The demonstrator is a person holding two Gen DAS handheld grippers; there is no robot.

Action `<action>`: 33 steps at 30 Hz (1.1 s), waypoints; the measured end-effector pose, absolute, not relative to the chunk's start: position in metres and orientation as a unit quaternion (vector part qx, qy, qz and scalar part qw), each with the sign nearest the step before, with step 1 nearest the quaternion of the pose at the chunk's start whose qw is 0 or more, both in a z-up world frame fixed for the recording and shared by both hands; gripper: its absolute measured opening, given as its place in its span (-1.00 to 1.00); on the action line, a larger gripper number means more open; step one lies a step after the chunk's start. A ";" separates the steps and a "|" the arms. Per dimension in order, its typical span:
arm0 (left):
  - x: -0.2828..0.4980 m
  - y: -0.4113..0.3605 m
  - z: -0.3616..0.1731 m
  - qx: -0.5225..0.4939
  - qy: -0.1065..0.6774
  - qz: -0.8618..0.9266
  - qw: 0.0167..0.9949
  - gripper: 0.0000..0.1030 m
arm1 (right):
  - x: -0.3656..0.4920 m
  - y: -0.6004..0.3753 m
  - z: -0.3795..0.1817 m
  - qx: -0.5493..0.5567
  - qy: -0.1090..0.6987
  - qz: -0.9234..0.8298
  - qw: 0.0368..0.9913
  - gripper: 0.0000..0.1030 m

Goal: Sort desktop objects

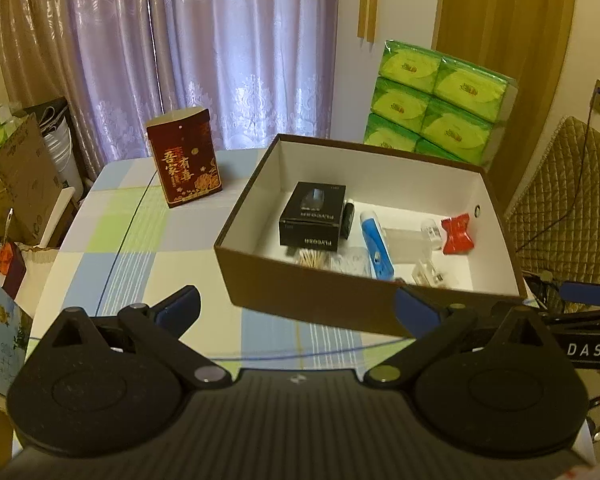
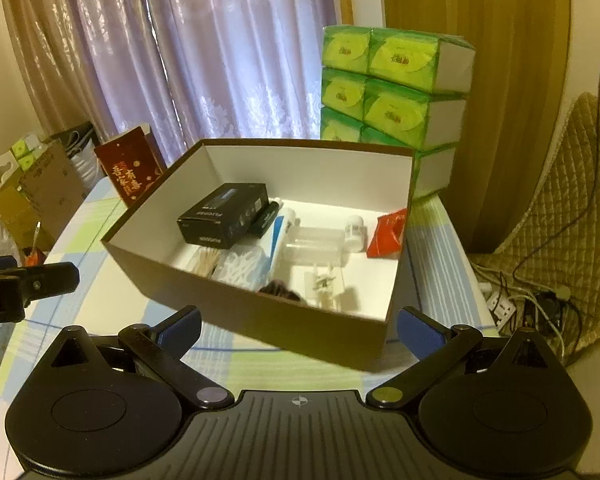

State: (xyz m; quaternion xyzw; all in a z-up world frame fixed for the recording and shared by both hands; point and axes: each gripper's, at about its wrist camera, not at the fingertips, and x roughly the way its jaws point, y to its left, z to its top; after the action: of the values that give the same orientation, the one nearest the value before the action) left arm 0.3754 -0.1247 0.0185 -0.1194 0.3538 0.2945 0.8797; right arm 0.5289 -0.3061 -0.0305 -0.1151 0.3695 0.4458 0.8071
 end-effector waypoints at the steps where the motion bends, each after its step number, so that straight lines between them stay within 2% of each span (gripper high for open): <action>1: 0.372 -0.128 0.019 -0.117 0.355 0.294 0.880 0.98 | 0.525 -0.310 -0.029 -0.114 0.368 0.445 0.808 0.96; 15: 0.317 -0.145 0.017 -0.100 0.386 0.266 0.877 0.98 | 0.455 -0.330 -0.019 -0.127 0.359 0.427 0.820 0.96; 33: 0.242 -0.135 0.029 -0.083 0.378 0.238 0.891 0.98 | 0.374 -0.326 -0.014 -0.118 0.358 0.412 0.830 0.96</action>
State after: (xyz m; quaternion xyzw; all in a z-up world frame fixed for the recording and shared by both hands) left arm 0.2421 -0.1350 0.0288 -0.0828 0.3784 0.2385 0.8906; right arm 0.3738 -0.3258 -0.0140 -0.1180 0.3581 0.4115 0.8297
